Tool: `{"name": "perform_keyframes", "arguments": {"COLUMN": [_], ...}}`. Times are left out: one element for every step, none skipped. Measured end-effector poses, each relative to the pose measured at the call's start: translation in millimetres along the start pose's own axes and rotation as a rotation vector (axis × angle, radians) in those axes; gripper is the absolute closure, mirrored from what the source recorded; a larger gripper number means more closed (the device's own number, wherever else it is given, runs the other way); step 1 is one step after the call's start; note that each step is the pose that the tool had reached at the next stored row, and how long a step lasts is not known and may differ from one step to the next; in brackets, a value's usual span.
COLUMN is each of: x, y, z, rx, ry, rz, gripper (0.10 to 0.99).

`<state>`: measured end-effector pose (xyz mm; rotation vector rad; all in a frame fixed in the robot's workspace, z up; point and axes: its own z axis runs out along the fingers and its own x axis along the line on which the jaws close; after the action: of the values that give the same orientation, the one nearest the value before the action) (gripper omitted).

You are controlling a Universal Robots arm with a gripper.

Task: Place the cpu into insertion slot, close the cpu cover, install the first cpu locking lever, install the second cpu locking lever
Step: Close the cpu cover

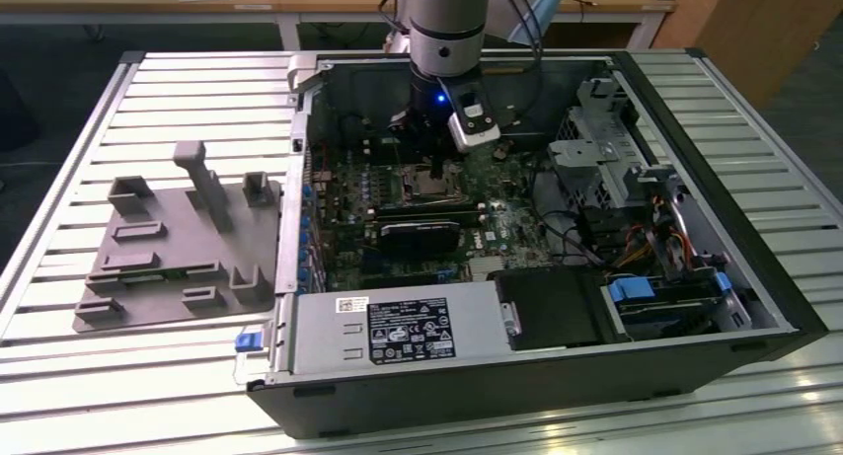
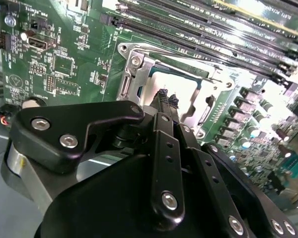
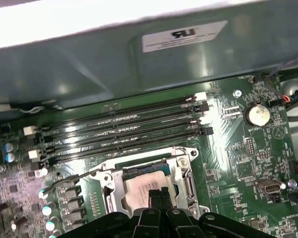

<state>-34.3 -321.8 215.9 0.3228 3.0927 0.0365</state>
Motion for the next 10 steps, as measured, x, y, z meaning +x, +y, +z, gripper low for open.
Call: {"name": "perform_keyframes", "arguments": {"x": [0.0, 0.1, 0.1, 0.2, 0.2, 0.3, 0.3, 0.4, 0.6, 1.3], "y": [-0.4, -0.8, -1.2, -1.7, -2.2, -2.7, -3.2, -3.9, -4.6, -5.2], "z": [0.0, 0.0, 0.0, 0.1, 0.1, 0.2, 0.2, 0.3, 0.4, 0.5], "rx": [0.000, -0.001, -0.001, -0.001, -0.001, -0.002, -0.002, -0.002, -0.002, -0.003], "ry": [0.0002, 0.0005, 0.0007, 0.0009, 0.0010, 0.0012, 0.0013, 0.0015, 0.0016, 0.0015], "rz": [-0.009, -0.018, -0.026, -0.036, -0.045, -0.054, -0.063, -0.070, -0.077, -0.083], "gripper": [0.984, 0.984, 0.984, 0.984, 0.984, 0.984, 0.984, 0.984, 0.984, 0.984]}}
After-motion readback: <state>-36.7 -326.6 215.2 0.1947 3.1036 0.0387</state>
